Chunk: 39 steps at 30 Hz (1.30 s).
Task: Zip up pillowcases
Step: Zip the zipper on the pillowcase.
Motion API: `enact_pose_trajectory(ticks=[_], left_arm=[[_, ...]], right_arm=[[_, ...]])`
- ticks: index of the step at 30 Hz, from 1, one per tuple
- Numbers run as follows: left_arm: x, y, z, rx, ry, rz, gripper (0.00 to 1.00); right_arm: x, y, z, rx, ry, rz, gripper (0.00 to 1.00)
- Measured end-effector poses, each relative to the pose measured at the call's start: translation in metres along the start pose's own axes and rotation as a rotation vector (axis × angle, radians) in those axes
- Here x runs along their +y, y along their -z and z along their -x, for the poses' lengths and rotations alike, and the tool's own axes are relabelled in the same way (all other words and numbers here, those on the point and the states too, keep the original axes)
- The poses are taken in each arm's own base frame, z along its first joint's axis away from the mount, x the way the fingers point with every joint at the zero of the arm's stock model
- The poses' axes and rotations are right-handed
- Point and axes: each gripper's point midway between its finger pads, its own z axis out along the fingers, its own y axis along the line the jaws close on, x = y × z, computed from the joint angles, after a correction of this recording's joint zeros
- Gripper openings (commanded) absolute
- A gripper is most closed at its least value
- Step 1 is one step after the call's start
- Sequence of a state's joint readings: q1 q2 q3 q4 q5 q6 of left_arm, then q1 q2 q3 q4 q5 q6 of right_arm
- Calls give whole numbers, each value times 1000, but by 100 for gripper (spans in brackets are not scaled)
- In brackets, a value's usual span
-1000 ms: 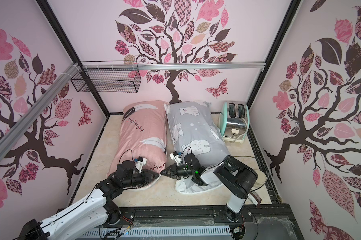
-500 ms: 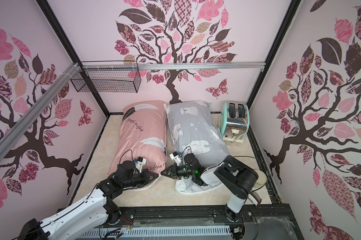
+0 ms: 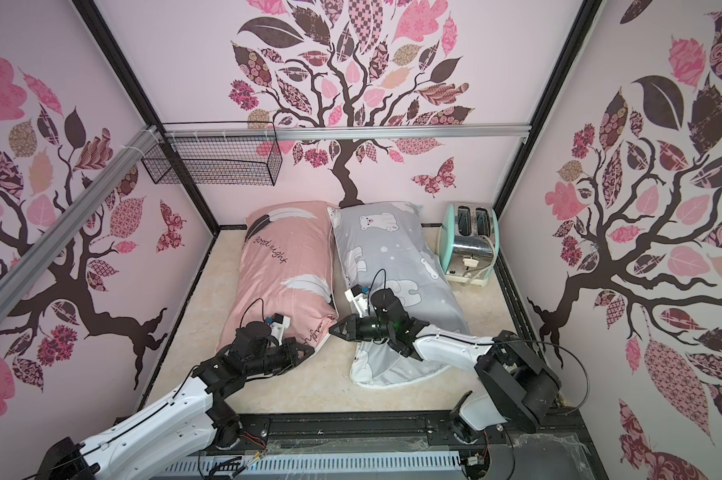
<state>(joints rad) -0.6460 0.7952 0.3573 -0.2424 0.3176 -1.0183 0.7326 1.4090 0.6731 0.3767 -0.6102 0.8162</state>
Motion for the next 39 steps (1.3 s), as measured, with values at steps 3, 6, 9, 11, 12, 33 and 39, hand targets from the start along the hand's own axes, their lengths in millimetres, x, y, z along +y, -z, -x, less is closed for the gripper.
enact_pose_trajectory(ticks=[3,6,9,11,12,33,39], left_arm=[[6,2,1,-9,-11,34,0],[9,4,2,-18,-22,59,0],[15,6,3,-22,-31,90,0],[20,7,2,-19,-33,113,0],[23,8,1,-18,-34,126,0],[79,21,-23,24,13,329,0],[80,20,-23,25,9,335,11]], right_arm=[[-1,15,19,-40,43,-59,0],[2,29,39,-87,97,-113,0],[6,38,53,-114,142,-147,0],[5,43,61,-128,151,-168,0],[4,46,67,-136,156,-184,0],[9,100,189,-339,234,-318,0],[0,102,191,-312,222,-328,0]])
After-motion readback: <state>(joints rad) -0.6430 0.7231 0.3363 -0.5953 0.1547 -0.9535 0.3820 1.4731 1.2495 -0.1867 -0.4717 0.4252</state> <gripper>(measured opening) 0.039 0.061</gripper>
